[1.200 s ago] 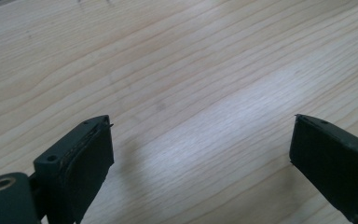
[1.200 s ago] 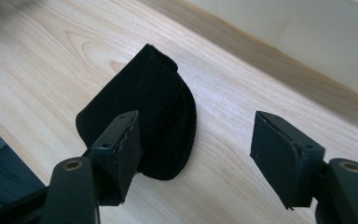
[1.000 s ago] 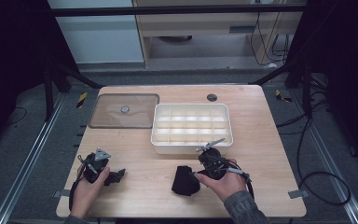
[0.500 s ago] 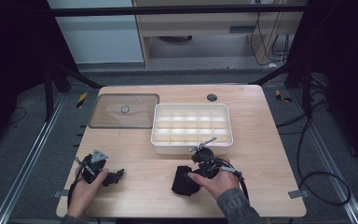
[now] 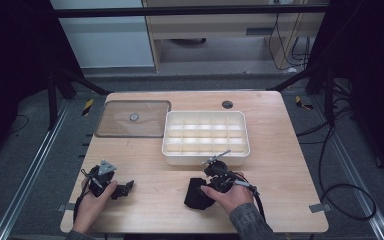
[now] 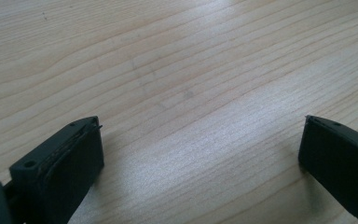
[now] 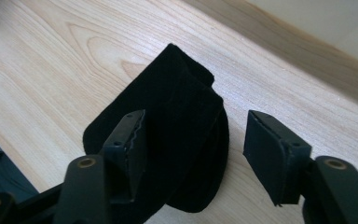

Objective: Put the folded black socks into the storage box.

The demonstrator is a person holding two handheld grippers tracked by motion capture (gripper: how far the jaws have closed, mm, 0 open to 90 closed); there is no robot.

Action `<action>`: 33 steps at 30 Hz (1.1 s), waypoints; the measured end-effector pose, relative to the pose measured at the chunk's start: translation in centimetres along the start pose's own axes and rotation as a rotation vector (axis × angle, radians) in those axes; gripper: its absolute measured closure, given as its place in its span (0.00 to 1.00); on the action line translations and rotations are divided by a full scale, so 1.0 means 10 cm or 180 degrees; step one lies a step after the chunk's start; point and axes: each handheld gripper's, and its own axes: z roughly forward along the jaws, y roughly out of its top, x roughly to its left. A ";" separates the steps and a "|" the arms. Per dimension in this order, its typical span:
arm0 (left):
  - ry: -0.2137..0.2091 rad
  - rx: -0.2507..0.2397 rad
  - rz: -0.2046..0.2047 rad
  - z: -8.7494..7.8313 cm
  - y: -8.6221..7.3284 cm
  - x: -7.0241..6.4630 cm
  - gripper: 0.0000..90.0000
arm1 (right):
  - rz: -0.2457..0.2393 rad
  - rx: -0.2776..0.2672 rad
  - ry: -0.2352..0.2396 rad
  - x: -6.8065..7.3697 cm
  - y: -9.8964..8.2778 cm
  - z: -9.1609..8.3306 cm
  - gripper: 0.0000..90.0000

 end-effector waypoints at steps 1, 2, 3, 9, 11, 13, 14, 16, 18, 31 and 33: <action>-0.0002 -0.0015 0.0010 0.01 0.00 -0.01 0.00 | -0.0001 0.0010 -0.0002 0.00 0.00 0.02 0.47; -0.0014 -0.0020 0.0020 0.01 0.01 -0.02 0.00 | -0.0027 0.0018 0.0003 0.00 -0.01 0.03 0.47; -0.0021 -0.0013 0.0029 0.01 0.01 -0.02 0.00 | -0.0001 0.0037 0.0002 0.00 -0.02 0.05 0.48; -0.0029 -0.0050 0.0023 0.02 0.00 -0.02 0.00 | 0.0014 0.0026 -0.0011 0.00 -0.08 0.11 0.50; -0.0027 -0.0048 0.0022 0.02 0.00 -0.02 0.00 | 0.0069 0.0027 -0.0022 -0.01 -0.11 0.13 0.50; -0.0028 -0.0043 0.0024 0.02 0.00 -0.02 0.00 | 0.0092 0.0018 -0.0002 -0.01 -0.12 0.15 0.50; -0.0028 -0.0038 0.0025 0.02 0.00 -0.02 0.00 | 0.0104 0.0011 -0.0009 0.00 -0.13 0.15 0.50; -0.0032 -0.0036 0.0028 0.02 0.01 -0.02 0.00 | 0.0118 0.0020 -0.0007 0.01 -0.13 0.15 0.50; -0.0033 -0.0039 0.0029 0.02 0.00 -0.02 0.00 | 0.0136 0.0018 -0.0013 0.01 -0.13 0.17 0.51; -0.0055 -0.0043 0.0048 0.02 0.01 -0.02 0.00 | 0.0013 -0.0020 0.0055 0.06 -0.14 0.16 0.77; -0.0055 -0.0047 0.0049 0.02 0.00 -0.02 0.00 | -0.0039 -0.0048 0.0037 0.07 -0.14 0.16 0.80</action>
